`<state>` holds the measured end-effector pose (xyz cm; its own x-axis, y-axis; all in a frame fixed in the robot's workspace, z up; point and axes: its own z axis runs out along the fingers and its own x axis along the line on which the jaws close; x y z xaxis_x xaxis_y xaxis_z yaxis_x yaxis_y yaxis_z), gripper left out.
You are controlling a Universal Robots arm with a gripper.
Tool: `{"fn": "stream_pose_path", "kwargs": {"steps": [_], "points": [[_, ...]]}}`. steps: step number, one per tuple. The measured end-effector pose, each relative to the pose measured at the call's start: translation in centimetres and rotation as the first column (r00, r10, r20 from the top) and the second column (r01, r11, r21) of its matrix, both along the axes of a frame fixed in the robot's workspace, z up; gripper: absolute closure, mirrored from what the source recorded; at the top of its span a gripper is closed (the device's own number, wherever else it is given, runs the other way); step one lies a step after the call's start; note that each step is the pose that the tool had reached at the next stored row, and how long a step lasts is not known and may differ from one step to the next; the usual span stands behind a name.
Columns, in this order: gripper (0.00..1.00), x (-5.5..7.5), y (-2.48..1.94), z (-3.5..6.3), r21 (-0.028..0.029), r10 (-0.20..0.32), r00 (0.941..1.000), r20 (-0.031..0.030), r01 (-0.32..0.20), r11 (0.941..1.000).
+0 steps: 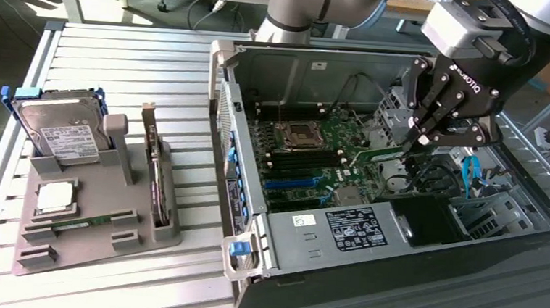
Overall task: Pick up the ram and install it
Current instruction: 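Pick up the ram and move it above insertion slot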
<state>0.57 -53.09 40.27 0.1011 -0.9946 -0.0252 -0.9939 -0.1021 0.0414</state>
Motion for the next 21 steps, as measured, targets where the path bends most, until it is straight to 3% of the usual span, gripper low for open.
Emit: {"fn": "stream_pose_path", "kwargs": {"steps": [2,5,9,21], "points": [[0.88,0.0,0.0,-0.01,0.0001,-0.014,0.9999,0.0001,0.014,0.9999],[0.88,0.0,0.0,-0.01,0.0001,-0.088,0.9961,0.0001,0.088,0.9961],[0.88,0.0,0.01,-0.02,-0.0013,-0.109,0.994,0.0002,0.109,0.994],[0.88,0.0,3.12,-0.21,-0.0014,-0.115,0.9933,0.0002,0.115,0.9933]]}}
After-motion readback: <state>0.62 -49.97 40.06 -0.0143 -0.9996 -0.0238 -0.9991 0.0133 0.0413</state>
